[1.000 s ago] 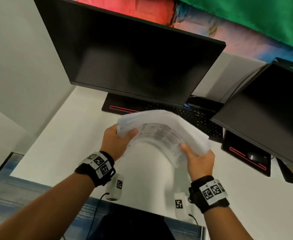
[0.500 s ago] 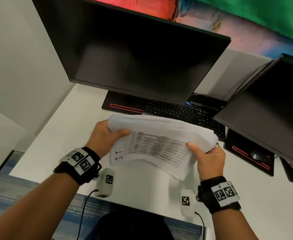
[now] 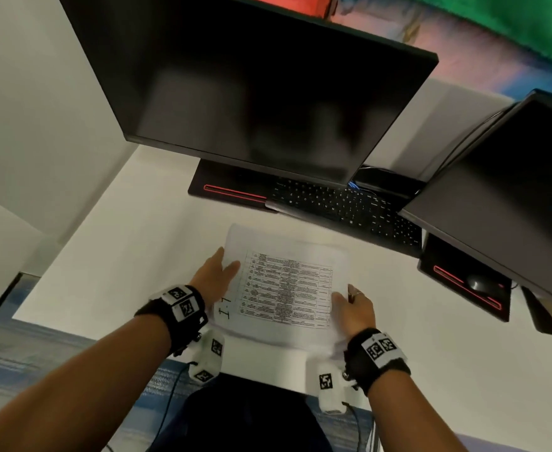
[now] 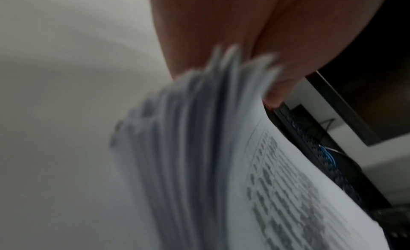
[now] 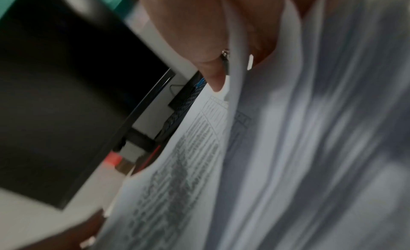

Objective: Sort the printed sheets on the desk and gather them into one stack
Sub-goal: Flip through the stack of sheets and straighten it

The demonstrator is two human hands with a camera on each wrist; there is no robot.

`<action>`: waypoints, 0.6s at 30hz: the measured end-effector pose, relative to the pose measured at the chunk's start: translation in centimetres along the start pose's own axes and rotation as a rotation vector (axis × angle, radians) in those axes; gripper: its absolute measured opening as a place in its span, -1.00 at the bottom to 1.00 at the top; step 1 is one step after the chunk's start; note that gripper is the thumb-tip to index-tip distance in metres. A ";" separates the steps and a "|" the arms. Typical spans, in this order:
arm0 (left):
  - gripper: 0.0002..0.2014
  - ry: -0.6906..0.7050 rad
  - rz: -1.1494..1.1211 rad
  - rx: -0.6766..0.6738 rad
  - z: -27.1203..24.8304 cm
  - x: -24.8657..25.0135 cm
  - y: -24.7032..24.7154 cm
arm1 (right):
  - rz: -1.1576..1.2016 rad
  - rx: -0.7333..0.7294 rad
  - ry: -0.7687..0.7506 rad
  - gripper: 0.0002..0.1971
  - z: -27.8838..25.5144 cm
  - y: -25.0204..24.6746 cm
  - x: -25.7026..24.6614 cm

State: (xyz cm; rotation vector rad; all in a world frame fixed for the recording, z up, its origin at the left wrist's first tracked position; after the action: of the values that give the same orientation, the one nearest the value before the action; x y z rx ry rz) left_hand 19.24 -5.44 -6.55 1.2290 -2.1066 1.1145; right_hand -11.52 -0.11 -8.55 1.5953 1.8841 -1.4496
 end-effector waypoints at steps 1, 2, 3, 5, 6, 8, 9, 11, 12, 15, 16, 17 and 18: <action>-0.64 0.002 0.009 -0.005 0.3 0.1 -0.2 | 0.047 0.002 0.018 -0.76 0.0 -0.3 0.0; -0.60 -0.003 0.014 -0.004 0.3 0.0 -0.4 | 0.065 -0.001 0.032 -0.78 0.1 -0.5 0.0; -0.54 0.000 0.002 0.015 0.3 0.1 -0.5 | 0.080 0.002 0.038 -0.79 0.1 -0.7 0.1; -0.47 0.030 -0.068 0.081 -0.1 1.0 -1.0 | 0.158 0.035 0.052 -0.71 0.3 -1.0 0.0; -0.48 0.062 -0.118 0.109 -0.4 1.7 -1.3 | 0.224 0.057 0.052 -0.64 0.4 -1.3 -0.4; -0.58 0.157 -0.209 0.158 -1.0 3.7 -2.2 | 0.382 0.068 0.005 -0.61 0.4 -2.3 -2.1; -0.62 0.213 -0.247 0.177 -1.5 4.9 -2.8 | 0.455 0.064 -0.055 -0.62 0.1 -2.9 -3.3; -0.66 0.309 -0.343 0.189 -2.5 7.3 -4.1 | 0.569 0.078 -0.182 -0.64 -1.0 -4.8 -6.4; -0.66 0.346 -0.389 0.178 -3.0 8.2 -4.6 | 0.612 0.093 -0.238 -0.63 -1.8 -5.6 -7.6; -0.59 0.444 -0.347 0.114 -3.7 9.1 -5.0 | 0.611 0.128 -0.356 -0.57 -3.7 -6.9 -9.7; -0.51 0.466 -0.300 0.083 -3.8 9.0 -4.6 | 0.571 0.135 -0.363 -0.56 -4.1 -6.7 -9.8; -0.45 0.470 -0.269 0.066 -3.8 8.6 -4.2 | 0.541 0.139 -0.357 -0.56 -4.3 -6.4 -9.5; -0.43 0.467 -0.262 0.068 -3.9 8.2 -3.9 | 0.516 0.142 -0.345 -0.56 -4.4 -6.1 -9.0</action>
State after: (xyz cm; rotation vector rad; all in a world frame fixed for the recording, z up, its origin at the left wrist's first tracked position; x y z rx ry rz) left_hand 18.46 -7.36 3.14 1.1044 -1.5282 1.2185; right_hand -11.91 -1.13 3.14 1.6054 1.0998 -1.5160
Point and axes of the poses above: each hand's wrist, its own z-axis towards the middle knuckle, its own y-axis out of the palm, x = y × z, the point moved 7 cm from there along z, towards the middle knuckle, and after that the axes turned 5 degrees about -y, right-handed, at the moved point
